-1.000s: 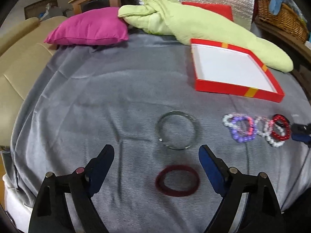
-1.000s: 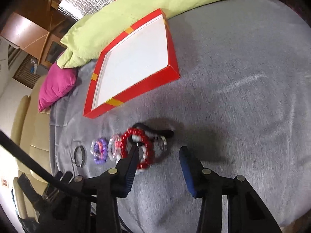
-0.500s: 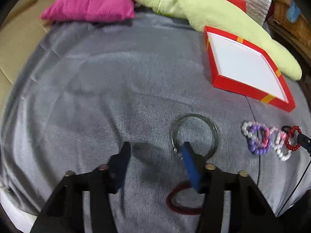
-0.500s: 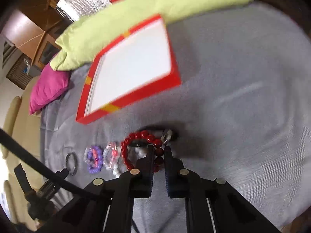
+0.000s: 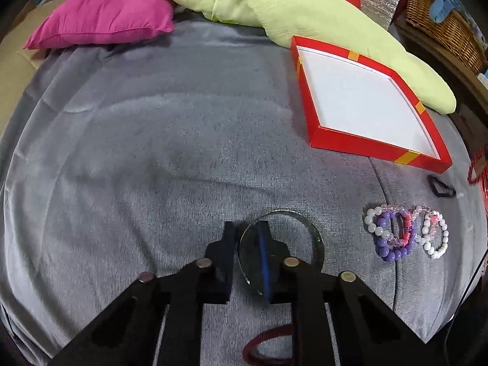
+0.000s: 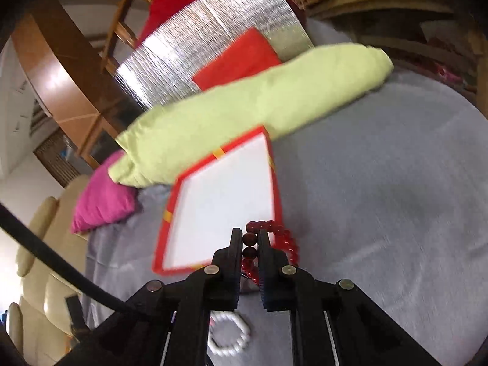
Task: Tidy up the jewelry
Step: 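Grasp the silver bangle with the left tool while the right tool grasps the red beaded bracelet, then lower the bangle into the tray and open the left tool while the right tool releases the red bracelet there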
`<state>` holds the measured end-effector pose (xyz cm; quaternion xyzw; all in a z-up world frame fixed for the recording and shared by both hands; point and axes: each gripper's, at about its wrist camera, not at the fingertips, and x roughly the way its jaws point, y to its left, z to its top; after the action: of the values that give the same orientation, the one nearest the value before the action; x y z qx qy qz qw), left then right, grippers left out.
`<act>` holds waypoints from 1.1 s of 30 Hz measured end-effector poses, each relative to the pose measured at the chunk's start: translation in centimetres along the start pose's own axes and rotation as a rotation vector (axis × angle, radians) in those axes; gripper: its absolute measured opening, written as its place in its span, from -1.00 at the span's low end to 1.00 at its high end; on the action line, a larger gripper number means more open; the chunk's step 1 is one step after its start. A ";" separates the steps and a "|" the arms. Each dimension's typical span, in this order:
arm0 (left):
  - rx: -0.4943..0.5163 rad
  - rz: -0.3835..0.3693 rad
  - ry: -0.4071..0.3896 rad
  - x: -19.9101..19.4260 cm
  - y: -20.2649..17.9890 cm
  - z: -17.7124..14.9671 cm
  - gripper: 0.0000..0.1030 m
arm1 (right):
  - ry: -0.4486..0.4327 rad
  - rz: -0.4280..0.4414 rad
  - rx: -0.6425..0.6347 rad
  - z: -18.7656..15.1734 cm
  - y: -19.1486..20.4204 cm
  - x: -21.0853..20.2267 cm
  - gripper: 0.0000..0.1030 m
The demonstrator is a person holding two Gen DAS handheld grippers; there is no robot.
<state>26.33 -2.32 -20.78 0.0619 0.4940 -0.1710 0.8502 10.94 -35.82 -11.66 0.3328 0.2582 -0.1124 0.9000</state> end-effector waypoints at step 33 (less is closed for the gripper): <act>-0.029 -0.100 -0.206 4.2 -8.6 10.7 -0.90 | 0.162 0.171 0.055 1.1 2.5 13.0 -0.74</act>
<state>33.99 -14.25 -18.50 0.0071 0.4088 -0.2116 0.8877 23.22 -35.10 -16.60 0.3862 0.2977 -0.0149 0.8729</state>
